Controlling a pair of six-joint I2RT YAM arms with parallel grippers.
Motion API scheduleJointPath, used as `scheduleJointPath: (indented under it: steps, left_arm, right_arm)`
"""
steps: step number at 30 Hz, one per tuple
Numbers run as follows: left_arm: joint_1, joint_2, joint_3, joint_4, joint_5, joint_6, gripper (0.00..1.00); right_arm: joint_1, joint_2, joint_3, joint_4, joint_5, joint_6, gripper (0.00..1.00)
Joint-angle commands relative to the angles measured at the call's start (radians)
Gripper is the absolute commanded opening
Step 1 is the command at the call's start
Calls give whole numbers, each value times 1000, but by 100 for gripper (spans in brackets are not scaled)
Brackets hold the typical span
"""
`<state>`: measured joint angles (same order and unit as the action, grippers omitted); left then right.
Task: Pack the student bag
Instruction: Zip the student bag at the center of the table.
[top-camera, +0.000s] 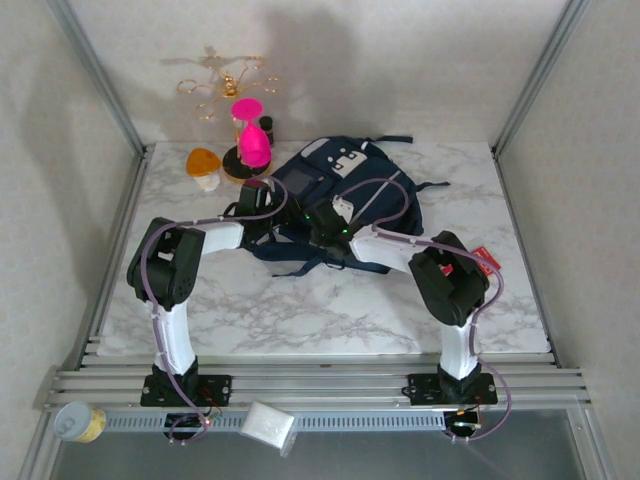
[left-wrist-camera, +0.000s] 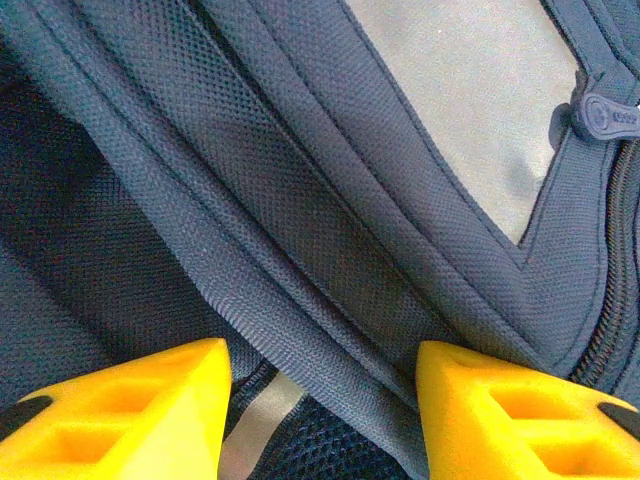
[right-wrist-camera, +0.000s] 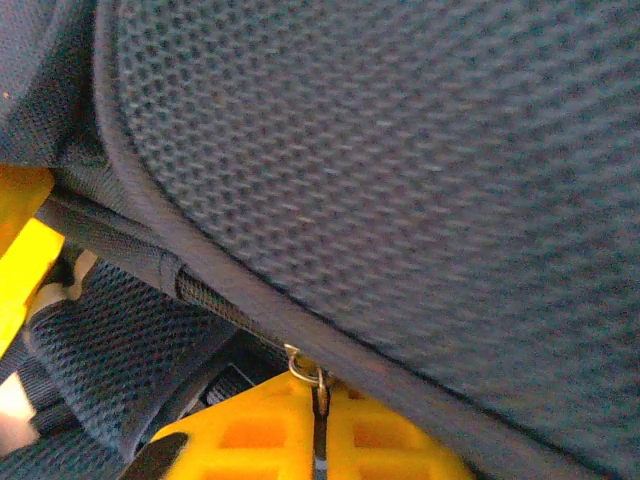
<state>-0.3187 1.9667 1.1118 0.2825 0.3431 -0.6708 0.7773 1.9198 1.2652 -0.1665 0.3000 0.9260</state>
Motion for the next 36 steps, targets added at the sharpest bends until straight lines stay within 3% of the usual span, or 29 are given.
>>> scheduleJointPath:
  steps: [1,14,21,24,30,36]
  left_arm:
    - [19,35,14,-57,-42,4,52]
    - [17,31,39,-67,-1,-5,51]
    - [-83,-162,-144,112,39,-213,52]
    - [-148,-221,-221,192,-9,-341,52]
    - [-238,-214,-298,328,-56,-562,47]
    - [-272,-139,-230,310,-145,-599,34]
  right_arm:
    - [-25,-69,-54,3,-57,-34,7]
    - [-48,-256,-237,-4,-211,-144,0]
    - [-50,-290,-250,26,-237,-191,0]
    - [-50,-292,-253,27,-238,-203,0]
    - [-51,-289,-263,67,-247,-206,0]
    - [-52,-285,-269,77,-257,-215,0]
